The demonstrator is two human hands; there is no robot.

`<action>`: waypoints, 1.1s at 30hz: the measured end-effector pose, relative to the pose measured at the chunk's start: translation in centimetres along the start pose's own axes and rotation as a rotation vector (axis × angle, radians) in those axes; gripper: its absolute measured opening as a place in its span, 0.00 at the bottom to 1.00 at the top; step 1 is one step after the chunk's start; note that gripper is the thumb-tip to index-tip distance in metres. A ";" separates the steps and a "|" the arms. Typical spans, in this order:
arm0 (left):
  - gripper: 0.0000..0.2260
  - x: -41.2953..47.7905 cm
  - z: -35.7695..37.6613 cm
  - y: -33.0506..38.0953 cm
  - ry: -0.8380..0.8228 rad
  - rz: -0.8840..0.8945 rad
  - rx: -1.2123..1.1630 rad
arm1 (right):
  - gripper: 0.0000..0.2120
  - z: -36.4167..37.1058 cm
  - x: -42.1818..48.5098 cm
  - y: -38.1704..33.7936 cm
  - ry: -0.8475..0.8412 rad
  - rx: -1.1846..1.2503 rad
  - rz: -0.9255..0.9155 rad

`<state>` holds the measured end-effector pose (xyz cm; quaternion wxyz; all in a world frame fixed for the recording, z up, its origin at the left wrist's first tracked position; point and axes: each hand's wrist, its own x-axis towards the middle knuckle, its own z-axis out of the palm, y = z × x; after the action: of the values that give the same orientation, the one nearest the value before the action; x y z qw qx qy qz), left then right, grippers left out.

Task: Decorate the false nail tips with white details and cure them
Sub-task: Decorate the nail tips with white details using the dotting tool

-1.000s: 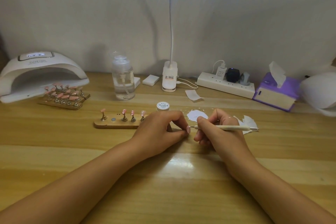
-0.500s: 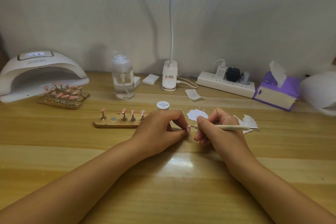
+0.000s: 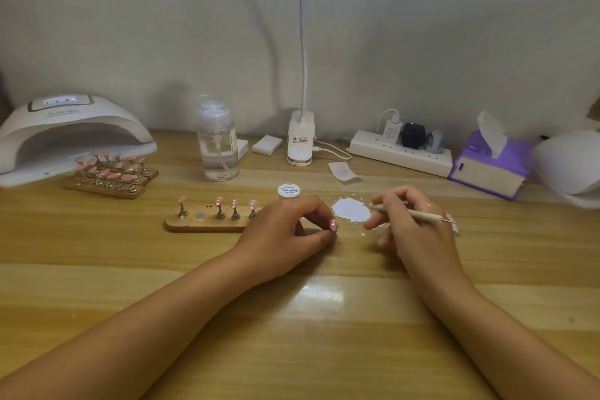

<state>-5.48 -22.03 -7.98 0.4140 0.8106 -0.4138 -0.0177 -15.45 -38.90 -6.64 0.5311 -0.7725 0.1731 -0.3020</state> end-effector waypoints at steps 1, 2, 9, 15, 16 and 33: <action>0.07 0.0 0.0 0.0 0.000 -0.005 0.007 | 0.04 0.0 0.1 0.2 -0.007 -0.022 0.045; 0.07 0.0 0.0 0.0 0.000 -0.010 0.015 | 0.04 0.0 0.2 0.4 -0.010 -0.043 0.072; 0.05 -0.1 0.1 0.1 0.000 -0.005 0.044 | 0.09 0.0 0.3 0.4 -0.067 -0.202 0.070; 0.06 -0.1 0.1 0.1 -0.003 0.002 0.026 | 0.09 0.1 0.1 0.5 -0.078 -0.179 0.068; 0.07 -0.1 0.1 0.1 -0.004 0.003 0.021 | 0.09 0.1 0.1 0.4 -0.064 -0.135 0.061; 0.10 -0.1 -0.1 0.4 0.010 0.027 0.041 | 0.11 1.3 -1.6 -1.1 -0.173 0.196 0.174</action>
<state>-5.77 -22.03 -7.70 0.3997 0.8133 -0.4228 0.0002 -15.89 -36.63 -6.38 0.6411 -0.7222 0.1626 -0.2025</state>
